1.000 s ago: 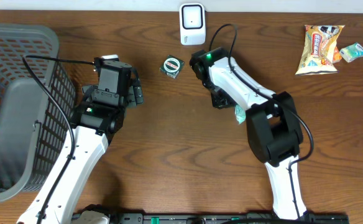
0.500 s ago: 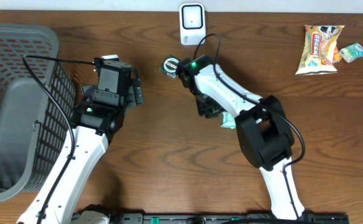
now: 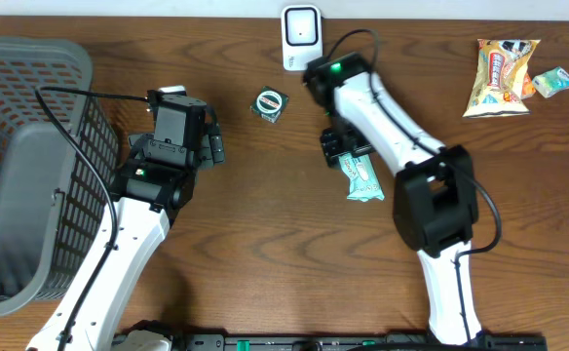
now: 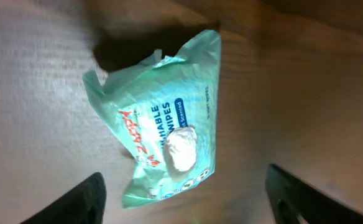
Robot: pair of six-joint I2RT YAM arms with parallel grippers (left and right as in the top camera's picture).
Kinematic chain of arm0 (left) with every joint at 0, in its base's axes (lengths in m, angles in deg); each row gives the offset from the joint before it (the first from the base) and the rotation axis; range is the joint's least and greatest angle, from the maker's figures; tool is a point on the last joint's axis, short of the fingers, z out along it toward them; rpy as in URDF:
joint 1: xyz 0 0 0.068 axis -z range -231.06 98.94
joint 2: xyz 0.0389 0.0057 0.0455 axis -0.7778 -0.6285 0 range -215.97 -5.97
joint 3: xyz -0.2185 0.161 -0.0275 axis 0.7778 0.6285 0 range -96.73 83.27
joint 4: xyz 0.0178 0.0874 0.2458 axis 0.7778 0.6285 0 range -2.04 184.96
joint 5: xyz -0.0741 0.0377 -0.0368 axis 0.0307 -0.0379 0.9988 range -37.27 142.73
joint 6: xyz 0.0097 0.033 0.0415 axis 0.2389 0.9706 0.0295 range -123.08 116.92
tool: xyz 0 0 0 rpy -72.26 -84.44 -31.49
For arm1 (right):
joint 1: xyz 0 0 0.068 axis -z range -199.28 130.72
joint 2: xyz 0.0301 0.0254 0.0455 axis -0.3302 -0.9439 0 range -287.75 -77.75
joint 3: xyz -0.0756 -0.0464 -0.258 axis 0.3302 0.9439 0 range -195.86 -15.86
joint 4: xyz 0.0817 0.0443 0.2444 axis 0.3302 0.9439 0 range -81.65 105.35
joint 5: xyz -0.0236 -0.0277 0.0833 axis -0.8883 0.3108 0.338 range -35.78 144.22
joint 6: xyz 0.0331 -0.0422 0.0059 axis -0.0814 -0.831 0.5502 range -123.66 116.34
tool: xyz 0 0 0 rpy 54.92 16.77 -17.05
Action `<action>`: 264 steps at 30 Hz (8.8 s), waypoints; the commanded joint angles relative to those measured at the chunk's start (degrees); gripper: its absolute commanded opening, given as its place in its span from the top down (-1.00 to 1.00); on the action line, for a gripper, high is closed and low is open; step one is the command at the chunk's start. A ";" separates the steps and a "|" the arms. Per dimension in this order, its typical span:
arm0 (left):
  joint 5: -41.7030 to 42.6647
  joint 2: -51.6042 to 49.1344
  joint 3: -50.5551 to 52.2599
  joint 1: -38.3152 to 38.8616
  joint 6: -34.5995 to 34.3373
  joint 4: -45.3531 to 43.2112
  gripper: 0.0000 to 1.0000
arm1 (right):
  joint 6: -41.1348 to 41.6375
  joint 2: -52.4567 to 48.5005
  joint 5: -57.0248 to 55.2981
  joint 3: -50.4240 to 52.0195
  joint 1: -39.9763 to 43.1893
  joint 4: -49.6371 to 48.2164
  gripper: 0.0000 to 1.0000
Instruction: Scan the item barcode
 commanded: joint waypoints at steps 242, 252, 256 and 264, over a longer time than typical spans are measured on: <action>-0.98 0.26 -0.20 -0.17 0.74 0.00 -0.96 | 8.35 -1.22 7.56 -8.59 -8.22 -38.60 -0.14; -0.98 0.26 -0.20 -0.17 0.74 0.02 -0.96 | 8.39 2.19 39.71 -8.59 -5.09 -26.25 -0.08; -0.98 0.26 -0.20 -0.17 0.74 0.00 -0.95 | 10.71 2.19 50.53 -8.59 -3.67 -23.19 0.07; -0.98 0.26 -0.20 -0.17 0.74 0.02 -0.95 | 23.19 2.19 69.35 -8.59 -0.44 -18.95 0.02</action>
